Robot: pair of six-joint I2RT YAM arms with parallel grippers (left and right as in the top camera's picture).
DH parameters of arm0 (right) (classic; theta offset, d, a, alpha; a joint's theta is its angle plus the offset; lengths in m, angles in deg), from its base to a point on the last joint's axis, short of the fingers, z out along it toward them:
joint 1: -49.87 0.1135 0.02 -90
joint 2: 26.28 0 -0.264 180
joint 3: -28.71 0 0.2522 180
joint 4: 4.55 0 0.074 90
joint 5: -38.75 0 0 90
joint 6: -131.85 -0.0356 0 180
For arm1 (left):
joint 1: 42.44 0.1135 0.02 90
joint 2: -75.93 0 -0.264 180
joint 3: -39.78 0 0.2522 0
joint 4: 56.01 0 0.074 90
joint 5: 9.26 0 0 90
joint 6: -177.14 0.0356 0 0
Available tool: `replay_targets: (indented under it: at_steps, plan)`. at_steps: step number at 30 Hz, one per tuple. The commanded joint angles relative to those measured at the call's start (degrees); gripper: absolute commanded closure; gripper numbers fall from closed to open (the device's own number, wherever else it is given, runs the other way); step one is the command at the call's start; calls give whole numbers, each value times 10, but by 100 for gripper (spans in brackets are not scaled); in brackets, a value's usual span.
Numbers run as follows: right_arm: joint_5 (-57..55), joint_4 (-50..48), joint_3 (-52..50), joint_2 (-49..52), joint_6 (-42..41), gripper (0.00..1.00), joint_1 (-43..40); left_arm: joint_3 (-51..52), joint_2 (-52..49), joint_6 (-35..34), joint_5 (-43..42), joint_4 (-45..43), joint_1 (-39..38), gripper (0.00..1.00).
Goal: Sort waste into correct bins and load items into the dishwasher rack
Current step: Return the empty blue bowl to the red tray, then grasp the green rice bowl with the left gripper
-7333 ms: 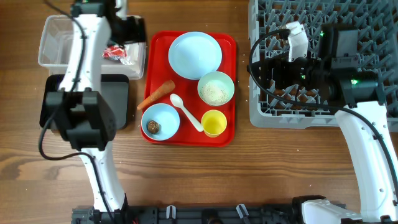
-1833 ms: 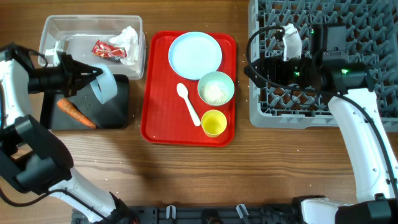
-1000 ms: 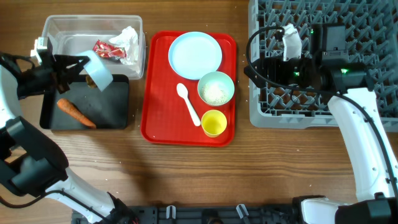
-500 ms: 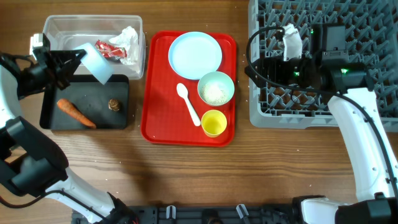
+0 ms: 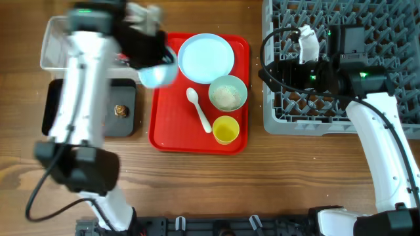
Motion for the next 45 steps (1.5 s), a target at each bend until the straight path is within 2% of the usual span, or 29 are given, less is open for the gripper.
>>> replay_targets:
  at_steps: [1,5,7,11,19,21,22,23,25,27,30,34,36,39,41,45]
  plan:
    - [-3,-1,12,6,-1,0,-1,-2,-48,-77,261,13,-102,96]
    - [-3,8,12,6,-1,0,-1,0,-113,-126,261,63,-152,96]
    - [-3,6,12,6,-1,0,-1,14,-136,-155,253,52,-156,96]
    - [-3,7,12,6,-1,0,-1,57,-140,-168,222,16,-155,96]
    - [-3,7,12,6,-1,0,-1,74,-140,-168,203,-18,-155,60]
    - [-3,2,12,6,-1,0,-1,73,-140,-168,200,-53,-155,42]
    - [-3,0,12,6,-1,0,-1,73,-140,-156,201,-83,-155,36]
    - [-3,0,12,6,-1,0,-1,73,-140,-137,201,-111,-155,34]
    - [-3,0,12,6,-1,0,-1,74,-142,-89,200,-183,-156,36]
    - [-3,1,12,6,-2,0,-1,74,-152,-87,201,-222,-156,38]
    - [-3,4,12,6,-3,0,-1,74,-181,-83,223,-242,-155,47]
    - [-3,5,12,6,-3,0,-1,74,-213,-26,167,-262,-159,50]
    - [-3,5,12,6,-3,0,-1,74,-223,-10,165,-262,-163,55]
    - [-3,5,12,6,-3,0,-1,74,-242,-11,165,-265,-163,82]
    - [-3,5,12,6,-3,0,-1,74,-243,-13,165,-267,-163,96]
    - [-3,4,12,6,-3,0,-1,73,-235,-23,164,-266,-163,96]
